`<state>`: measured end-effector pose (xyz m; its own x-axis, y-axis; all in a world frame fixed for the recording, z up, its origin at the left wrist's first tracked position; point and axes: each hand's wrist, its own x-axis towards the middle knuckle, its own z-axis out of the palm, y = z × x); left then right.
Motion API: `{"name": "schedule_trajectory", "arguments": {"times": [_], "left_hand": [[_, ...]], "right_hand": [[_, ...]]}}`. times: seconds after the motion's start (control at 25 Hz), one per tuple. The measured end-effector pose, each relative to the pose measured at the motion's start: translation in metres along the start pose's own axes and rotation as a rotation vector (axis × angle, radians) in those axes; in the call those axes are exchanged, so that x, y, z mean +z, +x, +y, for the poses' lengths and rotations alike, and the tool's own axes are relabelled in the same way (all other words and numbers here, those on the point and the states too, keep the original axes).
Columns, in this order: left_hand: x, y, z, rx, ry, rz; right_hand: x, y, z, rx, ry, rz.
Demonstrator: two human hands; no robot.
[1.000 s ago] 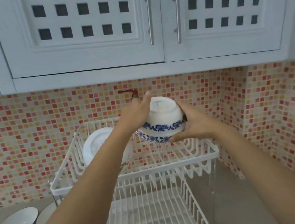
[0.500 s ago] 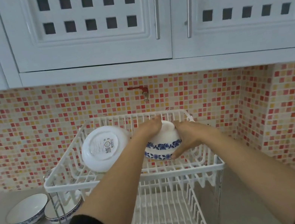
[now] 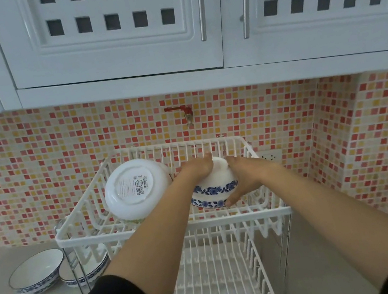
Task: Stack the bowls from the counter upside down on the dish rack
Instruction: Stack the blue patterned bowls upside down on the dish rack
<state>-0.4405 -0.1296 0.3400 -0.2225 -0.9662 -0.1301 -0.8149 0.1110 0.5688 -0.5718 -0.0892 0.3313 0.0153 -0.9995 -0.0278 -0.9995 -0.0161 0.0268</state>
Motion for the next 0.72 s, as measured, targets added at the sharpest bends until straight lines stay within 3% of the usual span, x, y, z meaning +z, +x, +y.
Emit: {"name": "schedule_trajectory", "arguments": {"times": [0.16, 0.4, 0.56, 0.72], "left_hand": [[-0.023, -0.019, 0.013, 0.169, 0.069, 0.133], [-0.111, -0.078, -0.014, 0.383, -0.105, 0.334], [-0.166, -0.108, -0.08, 0.343, -0.026, 0.488], [-0.203, -0.124, -0.167, 0.24, -0.001, 0.499]], "right_hand": [[-0.026, -0.013, -0.003, 0.065, -0.02, 0.031], [-0.076, -0.024, -0.058, 0.007, 0.02, 0.382], [-0.079, -0.021, -0.156, -0.136, 0.114, 0.498], [-0.07, -0.007, -0.254, -0.205, 0.112, 0.503]]}}
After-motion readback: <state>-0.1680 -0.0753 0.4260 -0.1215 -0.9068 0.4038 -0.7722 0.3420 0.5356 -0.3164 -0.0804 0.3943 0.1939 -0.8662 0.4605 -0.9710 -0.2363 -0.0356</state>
